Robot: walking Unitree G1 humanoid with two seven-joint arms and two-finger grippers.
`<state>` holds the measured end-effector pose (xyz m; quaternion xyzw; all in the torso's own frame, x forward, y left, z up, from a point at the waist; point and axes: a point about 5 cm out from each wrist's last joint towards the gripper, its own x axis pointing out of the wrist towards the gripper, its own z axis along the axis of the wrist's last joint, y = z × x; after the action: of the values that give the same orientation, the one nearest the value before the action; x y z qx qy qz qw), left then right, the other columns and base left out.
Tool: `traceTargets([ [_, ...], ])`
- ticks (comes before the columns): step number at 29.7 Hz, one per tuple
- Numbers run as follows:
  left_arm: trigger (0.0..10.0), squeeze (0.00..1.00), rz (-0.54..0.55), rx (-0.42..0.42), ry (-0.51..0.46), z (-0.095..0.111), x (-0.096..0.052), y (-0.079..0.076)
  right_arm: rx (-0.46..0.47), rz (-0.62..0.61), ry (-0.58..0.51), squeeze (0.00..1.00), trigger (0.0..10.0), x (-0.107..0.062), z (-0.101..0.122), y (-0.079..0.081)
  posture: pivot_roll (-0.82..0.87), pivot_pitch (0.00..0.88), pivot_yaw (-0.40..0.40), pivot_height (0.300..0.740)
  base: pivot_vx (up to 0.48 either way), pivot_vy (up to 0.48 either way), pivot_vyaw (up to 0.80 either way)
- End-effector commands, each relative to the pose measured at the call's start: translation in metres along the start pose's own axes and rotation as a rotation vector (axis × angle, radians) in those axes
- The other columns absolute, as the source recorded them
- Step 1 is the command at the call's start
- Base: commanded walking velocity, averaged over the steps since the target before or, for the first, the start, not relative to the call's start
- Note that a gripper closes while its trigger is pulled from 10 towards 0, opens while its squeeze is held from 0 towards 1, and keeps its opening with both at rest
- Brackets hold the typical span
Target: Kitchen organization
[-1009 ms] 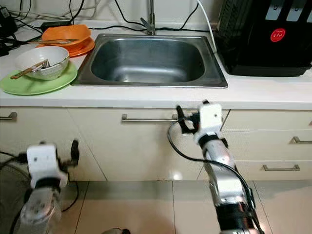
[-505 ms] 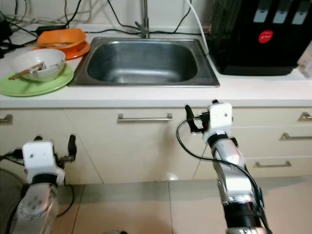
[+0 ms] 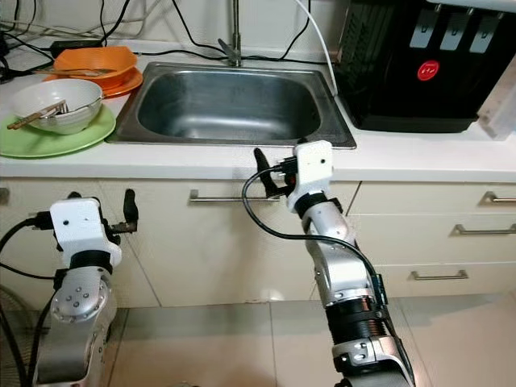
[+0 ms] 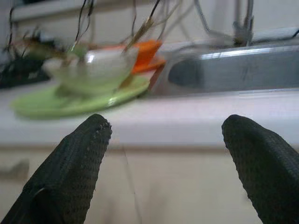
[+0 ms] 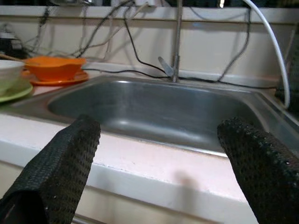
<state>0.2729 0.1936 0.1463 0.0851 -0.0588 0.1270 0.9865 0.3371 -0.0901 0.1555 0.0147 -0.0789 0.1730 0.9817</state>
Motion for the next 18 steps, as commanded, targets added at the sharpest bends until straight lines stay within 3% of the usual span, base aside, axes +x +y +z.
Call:
traceTargets([
  [1, 10.0, 0.0, -0.009, 0.003, -0.018, 0.004, 0.004, -0.003, -0.003, -0.016, -0.026, 0.0, 10.0, 0.003, 0.005, -0.002, 0.03, 0.0, 0.03, 0.74, 0.0, 0.0, 0.0],
  [4, 10.0, 0.0, 0.008, 0.034, -0.048, 0.009, 0.009, -0.002, -0.008, -0.018, -0.026, 0.0, 10.0, 0.005, 0.003, -0.002, 0.03, 0.0, 0.045, 0.74, 0.0, 0.0, 0.0],
  [7, 10.0, 0.0, 0.016, -0.016, -0.029, 0.01, 0.011, -0.002, -0.004, -0.032, -0.028, 0.0, 10.0, 0.005, 0.001, -0.004, 0.03, 0.0, 0.044, 0.74, 0.0, 0.0, 0.0],
  [13, 10.0, 0.0, 0.032, -0.01, -0.028, 0.008, 0.006, -0.004, -0.014, -0.055, -0.023, 0.0, 10.0, 0.0, -0.002, -0.009, 0.03, 0.0, 0.014, 0.74, 0.0, 0.0, 0.0],
  [18, 10.0, 0.0, 0.096, -0.034, 0.016, 0.001, 0.006, 0.011, -0.03, -0.007, -0.032, 0.0, 10.0, -0.004, -0.004, 0.0, 0.04, 0.0, 0.029, 0.74, 0.0, 0.0, 0.0],
])
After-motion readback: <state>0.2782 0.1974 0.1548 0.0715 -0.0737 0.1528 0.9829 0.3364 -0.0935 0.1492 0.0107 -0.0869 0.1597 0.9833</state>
